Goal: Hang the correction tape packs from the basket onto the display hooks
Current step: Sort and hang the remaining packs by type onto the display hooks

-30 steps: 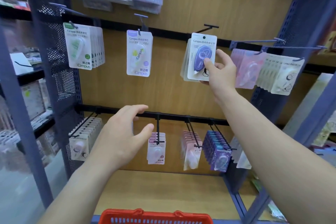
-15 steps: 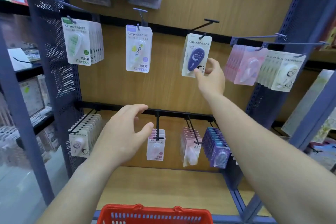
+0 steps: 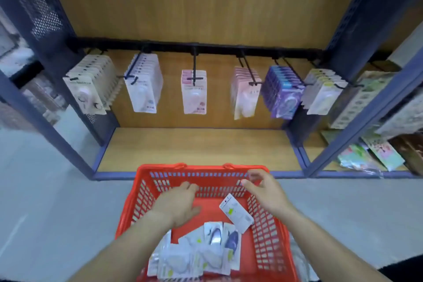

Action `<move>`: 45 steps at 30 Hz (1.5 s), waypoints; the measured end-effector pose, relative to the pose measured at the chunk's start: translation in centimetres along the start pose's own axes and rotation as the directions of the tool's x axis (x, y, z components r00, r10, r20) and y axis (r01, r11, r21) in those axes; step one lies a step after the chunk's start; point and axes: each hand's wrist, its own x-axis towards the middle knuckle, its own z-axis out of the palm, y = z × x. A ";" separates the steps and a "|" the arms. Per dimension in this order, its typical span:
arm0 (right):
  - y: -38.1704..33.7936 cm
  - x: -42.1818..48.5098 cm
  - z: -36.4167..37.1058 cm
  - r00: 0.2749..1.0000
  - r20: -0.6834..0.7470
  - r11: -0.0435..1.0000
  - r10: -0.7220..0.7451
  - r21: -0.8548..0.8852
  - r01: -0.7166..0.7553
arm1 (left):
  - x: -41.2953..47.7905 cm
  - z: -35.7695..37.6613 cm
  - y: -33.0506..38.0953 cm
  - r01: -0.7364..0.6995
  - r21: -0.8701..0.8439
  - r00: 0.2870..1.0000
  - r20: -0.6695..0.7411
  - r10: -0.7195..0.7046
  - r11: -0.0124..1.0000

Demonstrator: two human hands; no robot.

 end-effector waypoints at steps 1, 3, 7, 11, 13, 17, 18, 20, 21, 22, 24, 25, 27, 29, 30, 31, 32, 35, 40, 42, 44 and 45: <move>2.3 -0.1 1.0 0.999 0.024 0.999 0.042 -0.016 -0.042 | 0.3 2.6 -0.4 0.015 -0.002 0.998 0.061 -0.015 1.000; 6.0 -0.4 2.6 0.992 0.075 0.994 0.105 -0.034 -0.103 | 0.9 7.2 -1.1 0.065 -0.033 0.984 0.168 -0.058 0.997; 10.2 0.9 5.5 0.976 0.127 0.982 0.179 -0.086 -0.169 | 2.6 13.0 -1.8 0.132 -0.102 0.956 0.275 -0.099 0.986; 12.5 4.0 8.9 0.965 0.113 0.969 0.235 -0.112 -0.222 | 5.5 15.7 -2.4 0.196 -0.152 0.937 0.320 -0.140 0.969; 13.5 5.6 10.4 0.962 0.059 0.952 0.267 -0.174 -0.253 | 7.1 16.7 -2.8 0.262 -0.205 0.931 0.310 -0.191 0.943; 15.0 7.4 12.6 0.943 0.061 0.924 0.326 -0.232 -0.304 | 8.8 19.2 -3.3 0.348 -0.259 0.914 0.308 -0.264 0.901; 15.4 7.4 13.0 0.942 0.061 0.920 0.330 -0.243 -0.306 | 9.0 19.9 -3.3 0.346 -0.259 0.915 0.306 -0.263 0.902; 16.4 7.2 13.8 0.950 0.047 0.921 0.310 -0.262 -0.288 | 9.2 21.2 -3.2 0.345 -0.282 0.919 0.298 -0.260 0.895; 16.7 7.0 14.0 0.949 0.059 0.925 0.311 -0.249 -0.288 | 9.4 21.5 -3.2 0.354 -0.312 0.918 0.297 -0.264 0.882; 17.1 6.7 14.2 0.941 0.101 0.928 0.323 -0.227 -0.294 | 9.6 21.8 -3.1 0.373 -0.349 0.914 0.299 -0.274 0.860; 17.8 5.9 14.7 0.920 0.212 0.939 0.330 -0.172 -0.297 | 10.1 22.1 -3.2 0.412 -0.419 0.901 0.318 -0.294 0.809; 18.1 5.6 15.0 0.909 0.250 0.941 0.334 -0.151 -0.304 | 10.4 22.2 -3.3 0.417 -0.434 0.898 0.333 -0.288 0.798; 18.6 5.0 15.3 0.910 0.257 0.944 0.326 -0.148 -0.296 | 10.7 22.4 -3.4 0.409 -0.441 0.900 0.337 -0.275 0.799; 19.5 5.2 15.6 0.937 0.181 0.933 0.300 -0.263 -0.247 | 10.9 22.6 -3.8 0.398 -0.489 0.912 0.302 -0.277 0.776; 19.8 5.3 15.5 0.940 0.157 0.919 0.302 -0.310 -0.243 | 10.9 22.7 -4.1 0.394 -0.523 0.916 0.292 -0.276 0.755; 19.8 5.5 15.4 0.937 0.149 0.914 0.315 -0.314 -0.257 | 10.9 22.7 -4.3 0.398 -0.557 0.916 0.289 -0.279 0.729; 19.8 5.7 15.3 0.927 0.154 0.915 0.343 -0.280 -0.292 | 10.8 22.7 -4.6 0.405 -0.597 0.914 0.287 -0.288 0.692; 19.5 6.1 15.2 0.879 0.222 0.905 0.421 -0.160 -0.393 | 10.7 22.6 -5.9 0.433 -0.746 0.891 0.266 -0.369 0.506; 19.2 6.0 16.9 0.851 0.301 0.891 0.430 0.015 -0.455 | 11.1 21.6 -7.2 0.407 -0.861 0.838 0.220 -0.500 0.304; 18.6 6.1 17.1 0.856 0.323 0.878 0.405 0.125 -0.462 | 11.3 21.4 -7.1 0.378 -0.883 0.843 0.204 -0.498 0.279; 18.1 6.3 16.8 0.844 0.359 0.856 0.398 0.186 -0.483 | 11.5 21.3 -7.0 0.354 -0.905 0.833 0.190 -0.519 0.237; 18.1 6.4 16.6 0.835 0.376 0.844 0.402 0.200 -0.497 | 11.5 21.3 -7.0 0.342 -0.913 0.830 0.182 -0.528 0.224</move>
